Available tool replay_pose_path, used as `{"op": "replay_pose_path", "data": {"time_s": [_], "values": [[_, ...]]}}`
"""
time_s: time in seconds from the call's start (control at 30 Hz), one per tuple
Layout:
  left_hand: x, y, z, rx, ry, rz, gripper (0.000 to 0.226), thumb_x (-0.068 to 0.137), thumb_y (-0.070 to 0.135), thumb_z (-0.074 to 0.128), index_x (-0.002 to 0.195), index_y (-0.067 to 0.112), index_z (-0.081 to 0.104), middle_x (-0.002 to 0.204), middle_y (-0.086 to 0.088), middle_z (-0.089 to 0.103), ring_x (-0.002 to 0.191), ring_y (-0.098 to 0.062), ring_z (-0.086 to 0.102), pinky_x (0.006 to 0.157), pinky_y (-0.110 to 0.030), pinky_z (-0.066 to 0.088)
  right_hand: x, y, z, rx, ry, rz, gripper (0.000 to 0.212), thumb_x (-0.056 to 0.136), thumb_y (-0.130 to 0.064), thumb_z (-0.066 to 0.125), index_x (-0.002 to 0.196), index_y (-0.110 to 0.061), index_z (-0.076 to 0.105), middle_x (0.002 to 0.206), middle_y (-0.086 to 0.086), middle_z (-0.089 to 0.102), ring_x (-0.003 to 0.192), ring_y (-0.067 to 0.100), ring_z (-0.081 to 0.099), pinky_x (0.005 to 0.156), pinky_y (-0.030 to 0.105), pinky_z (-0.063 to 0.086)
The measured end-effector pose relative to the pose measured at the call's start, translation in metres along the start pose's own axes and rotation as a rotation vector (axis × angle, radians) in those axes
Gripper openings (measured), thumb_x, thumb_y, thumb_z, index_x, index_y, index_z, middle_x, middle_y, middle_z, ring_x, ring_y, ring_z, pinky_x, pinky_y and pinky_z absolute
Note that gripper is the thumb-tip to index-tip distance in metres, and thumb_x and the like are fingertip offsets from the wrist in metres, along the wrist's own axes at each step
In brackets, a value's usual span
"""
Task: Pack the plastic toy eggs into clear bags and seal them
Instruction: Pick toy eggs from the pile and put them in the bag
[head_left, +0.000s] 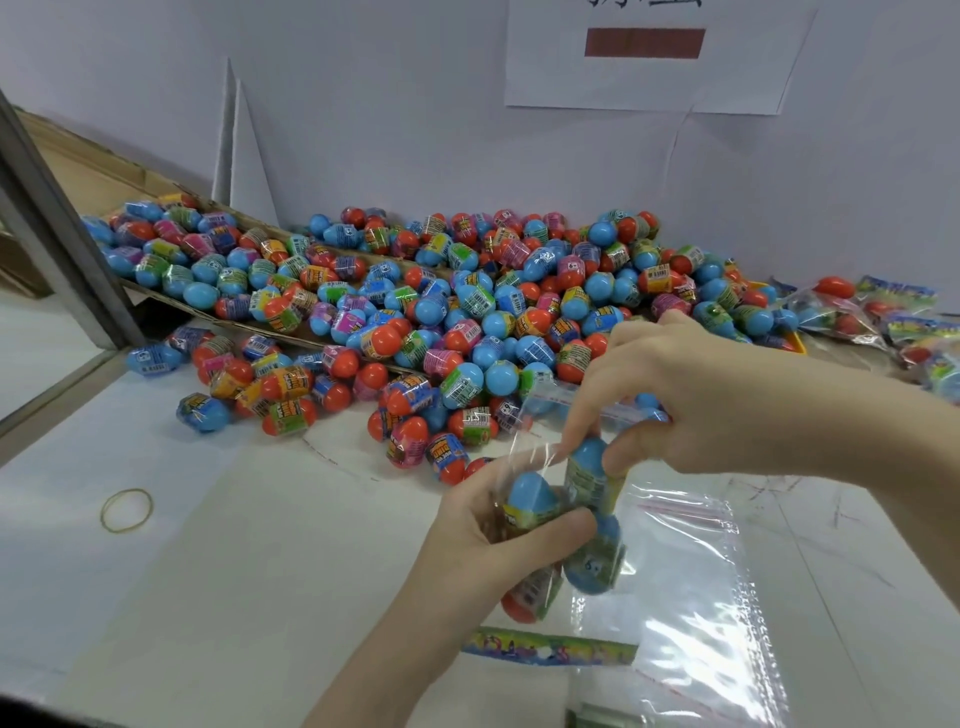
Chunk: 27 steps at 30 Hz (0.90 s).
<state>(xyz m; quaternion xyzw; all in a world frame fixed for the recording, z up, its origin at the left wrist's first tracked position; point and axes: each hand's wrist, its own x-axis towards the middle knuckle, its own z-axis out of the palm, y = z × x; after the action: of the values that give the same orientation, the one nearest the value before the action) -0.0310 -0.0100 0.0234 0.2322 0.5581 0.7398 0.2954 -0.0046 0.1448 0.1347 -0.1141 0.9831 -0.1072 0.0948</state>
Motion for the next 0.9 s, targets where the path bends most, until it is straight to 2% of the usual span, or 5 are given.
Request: {"op": "replay_pose_path", "data": {"time_s": [0.13,0.33,0.53,0.7,0.9], "values": [[-0.001,-0.002,0.004,-0.013,0.003,0.022,0.040,0.059,0.017,0.069,0.099,0.018,0.065,0.077,0.005,0.072,0.070,-0.004,0.067,0.060,-0.015,0.050,0.003,0.005,0.002,-0.001,-0.005,0.033,0.020,0.079,-0.028,0.068,0.094,-0.041,0.067,0.070,-0.023,0.046,0.073,-0.035,0.024,0.066,-0.011,0.007],[0.003,-0.004,0.001,-0.068,0.043,0.003,0.046,0.058,0.022,0.070,0.103,0.018,0.066,0.091,-0.002,0.074,0.082,-0.012,0.068,0.068,-0.021,0.054,0.004,0.007,0.007,-0.177,0.129,0.036,0.025,0.082,-0.033,0.063,0.098,-0.051,0.062,0.075,-0.024,0.050,0.077,0.003,0.027,0.073,0.017,0.019],[0.008,-0.006,-0.002,-0.132,0.082,-0.086,0.053,0.052,0.028,0.073,0.105,0.023,0.066,0.092,-0.004,0.073,0.081,-0.014,0.069,0.066,-0.020,0.053,0.000,0.011,0.013,0.010,0.144,0.041,0.036,0.087,-0.042,0.041,0.122,-0.048,0.049,0.096,-0.028,0.055,0.099,-0.004,0.031,0.086,0.020,0.015],[0.010,-0.001,-0.004,-0.201,0.130,-0.054,0.049,0.053,0.028,0.073,0.101,0.024,0.068,0.090,-0.002,0.074,0.079,-0.013,0.070,0.061,-0.019,0.053,-0.014,0.004,0.051,0.611,0.728,0.238,0.071,0.054,-0.066,0.056,0.121,-0.046,0.041,0.113,-0.031,0.050,0.100,-0.011,0.050,0.077,0.014,0.046],[0.013,0.006,-0.002,-0.190,0.082,0.023,0.038,0.054,0.032,0.073,0.092,0.032,0.073,0.091,0.002,0.074,0.083,-0.009,0.070,0.063,-0.015,0.052,-0.010,-0.003,0.091,1.309,0.409,0.406,0.078,0.043,-0.035,0.078,0.117,-0.028,0.055,0.094,0.002,0.072,0.084,0.016,0.069,0.076,0.029,0.054]]}}
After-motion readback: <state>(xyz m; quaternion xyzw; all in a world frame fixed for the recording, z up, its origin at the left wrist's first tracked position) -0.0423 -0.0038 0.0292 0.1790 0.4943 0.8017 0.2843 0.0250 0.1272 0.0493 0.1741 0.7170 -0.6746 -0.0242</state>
